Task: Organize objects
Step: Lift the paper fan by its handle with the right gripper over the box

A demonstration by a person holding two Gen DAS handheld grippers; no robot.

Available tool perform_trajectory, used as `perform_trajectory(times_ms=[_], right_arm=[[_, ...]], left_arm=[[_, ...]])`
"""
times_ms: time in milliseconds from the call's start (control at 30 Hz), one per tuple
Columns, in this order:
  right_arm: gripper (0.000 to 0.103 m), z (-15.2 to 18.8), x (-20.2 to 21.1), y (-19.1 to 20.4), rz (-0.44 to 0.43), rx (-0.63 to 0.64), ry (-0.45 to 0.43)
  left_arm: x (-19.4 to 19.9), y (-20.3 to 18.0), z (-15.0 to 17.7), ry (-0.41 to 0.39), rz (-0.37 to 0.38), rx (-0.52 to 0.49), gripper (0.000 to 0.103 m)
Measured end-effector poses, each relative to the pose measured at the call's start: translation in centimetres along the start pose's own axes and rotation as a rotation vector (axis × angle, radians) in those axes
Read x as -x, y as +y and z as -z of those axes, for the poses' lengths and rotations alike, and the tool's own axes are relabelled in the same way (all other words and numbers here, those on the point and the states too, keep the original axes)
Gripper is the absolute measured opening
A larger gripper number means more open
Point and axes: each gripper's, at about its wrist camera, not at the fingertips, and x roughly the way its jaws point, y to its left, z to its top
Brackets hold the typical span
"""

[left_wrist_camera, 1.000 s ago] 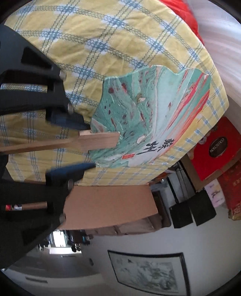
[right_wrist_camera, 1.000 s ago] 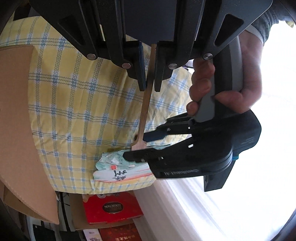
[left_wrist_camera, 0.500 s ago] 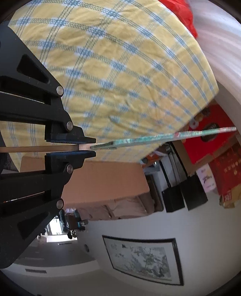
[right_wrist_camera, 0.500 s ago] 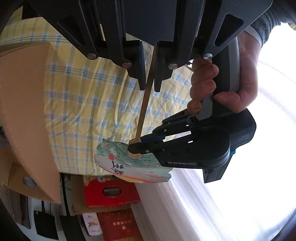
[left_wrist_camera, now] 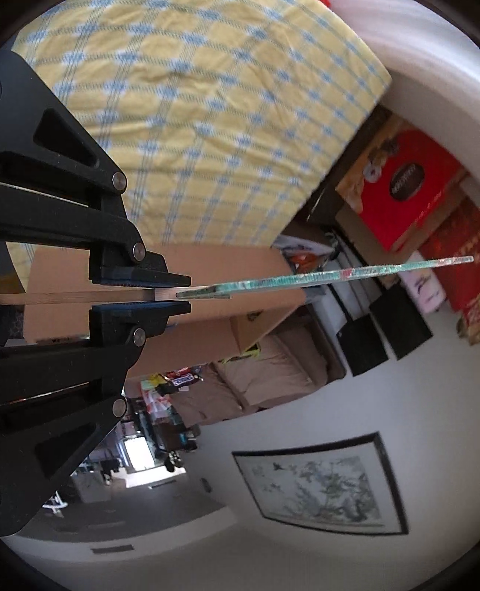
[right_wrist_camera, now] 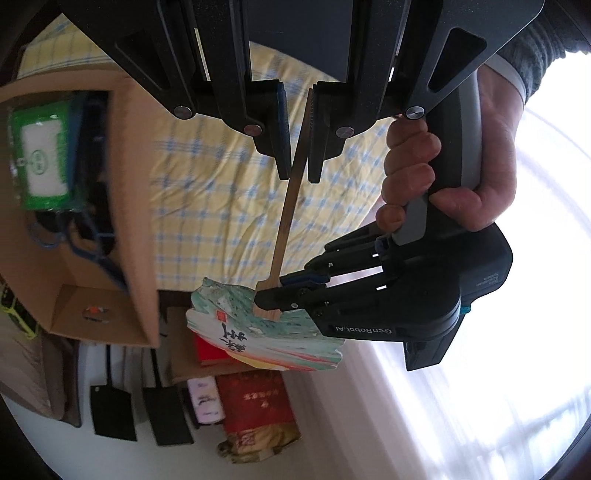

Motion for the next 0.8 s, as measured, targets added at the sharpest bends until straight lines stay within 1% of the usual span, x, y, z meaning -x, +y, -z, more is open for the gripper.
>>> perform_trajectory(times_ms=[167, 333, 467, 633, 800], right_arm=[[0.008, -0.6, 2.1, -2.2, 0.040, -0.031, -0.033], [0.008, -0.5, 4.3, -4.9, 0.075, -0.078, -0.060], [0.008, -0.6, 5.1, -7.1, 0.100, -0.118, -0.072], [0.008, -0.4, 6.1, -9.5, 0.133, -0.159, -0.082], [0.008, 0.0, 6.6, -11.7, 0.162, -0.199, -0.084]], left_arm=[[-2.7, -3.1, -0.1, 0.038, 0.002, -0.044, 0.006], [-6.2, -6.5, 0.9, 0.088, -0.002, -0.086, 0.006], [-8.9, -8.4, 1.5, 0.125, -0.009, -0.107, 0.005], [-12.4, -10.4, 2.5, 0.179, -0.022, -0.123, 0.005], [-15.0, -11.6, 3.5, 0.218, -0.044, -0.145, 0.005]])
